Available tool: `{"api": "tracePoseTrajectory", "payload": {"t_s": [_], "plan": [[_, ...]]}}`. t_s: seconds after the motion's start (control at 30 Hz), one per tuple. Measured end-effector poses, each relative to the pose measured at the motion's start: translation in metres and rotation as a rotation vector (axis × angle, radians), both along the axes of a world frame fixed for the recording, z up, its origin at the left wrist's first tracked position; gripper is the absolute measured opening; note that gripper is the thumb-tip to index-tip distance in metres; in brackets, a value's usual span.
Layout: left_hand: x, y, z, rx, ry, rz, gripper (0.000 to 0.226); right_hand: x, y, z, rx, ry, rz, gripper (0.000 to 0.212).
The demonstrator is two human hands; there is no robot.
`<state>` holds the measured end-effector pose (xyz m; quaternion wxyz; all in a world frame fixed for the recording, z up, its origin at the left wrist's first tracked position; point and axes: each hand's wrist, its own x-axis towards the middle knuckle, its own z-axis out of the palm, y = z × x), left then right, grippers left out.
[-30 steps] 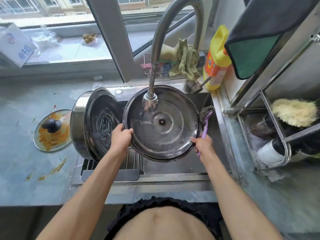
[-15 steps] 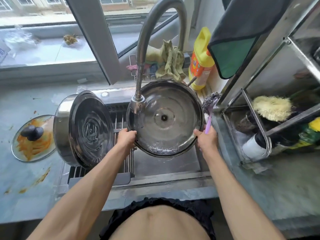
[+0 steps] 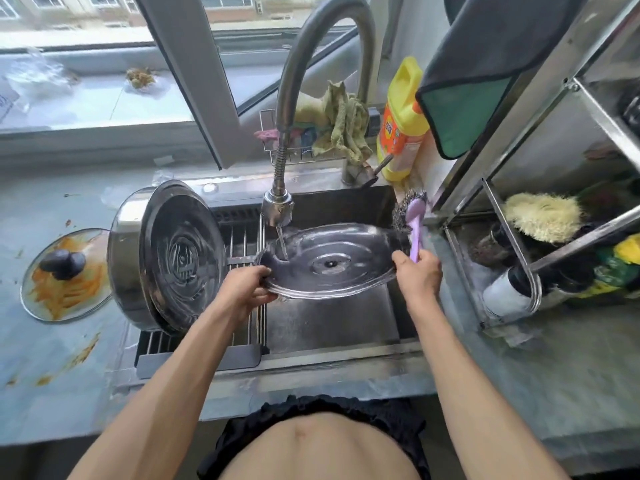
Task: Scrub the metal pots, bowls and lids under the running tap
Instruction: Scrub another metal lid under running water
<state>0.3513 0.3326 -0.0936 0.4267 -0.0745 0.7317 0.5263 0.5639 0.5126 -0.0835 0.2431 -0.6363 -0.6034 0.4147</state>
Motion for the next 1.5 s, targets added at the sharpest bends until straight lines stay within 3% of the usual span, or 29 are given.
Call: {"api": "tracePoseTrajectory", "payload": {"t_s": [0.2, 0.4, 0.57, 0.63, 0.87, 1.17, 1.4, 1.5], "plan": [[-0.009, -0.003, 0.031, 0.047, 0.166, -0.029, 0.005, 0.003, -0.010, -0.036, -0.222, -0.013, 0.009, 0.025], [-0.006, -0.005, 0.066, 0.093, 0.389, -0.107, 0.015, -0.009, -0.018, -0.068, -0.491, 0.057, 0.086, 0.012], [-0.012, -0.015, 0.060, 0.102, 0.326, -0.038, 0.002, -0.015, -0.030, -0.089, -0.695, 0.272, 0.047, 0.029], [-0.019, -0.019, 0.046, 0.074, 0.273, -0.001, 0.010, -0.016, -0.032, -0.090, -0.718, 0.353, 0.002, 0.028], [-0.029, -0.018, 0.010, 0.075, 0.096, 0.142, 0.025, -0.013, -0.033, -0.090, -0.672, 0.484, -0.063, 0.021], [-0.030, -0.013, -0.002, 0.004, 0.117, 0.165, 0.045, -0.018, -0.036, -0.071, -0.476, 0.464, -0.061, 0.024], [-0.013, 0.004, -0.004, -0.033, 0.070, 0.020, 0.028, -0.003, -0.018, -0.031, -0.263, 0.411, -0.100, 0.033], [-0.008, 0.008, -0.009, -0.062, 0.022, -0.019, 0.022, 0.001, -0.011, -0.018, -0.159, 0.405, -0.116, 0.025]]}}
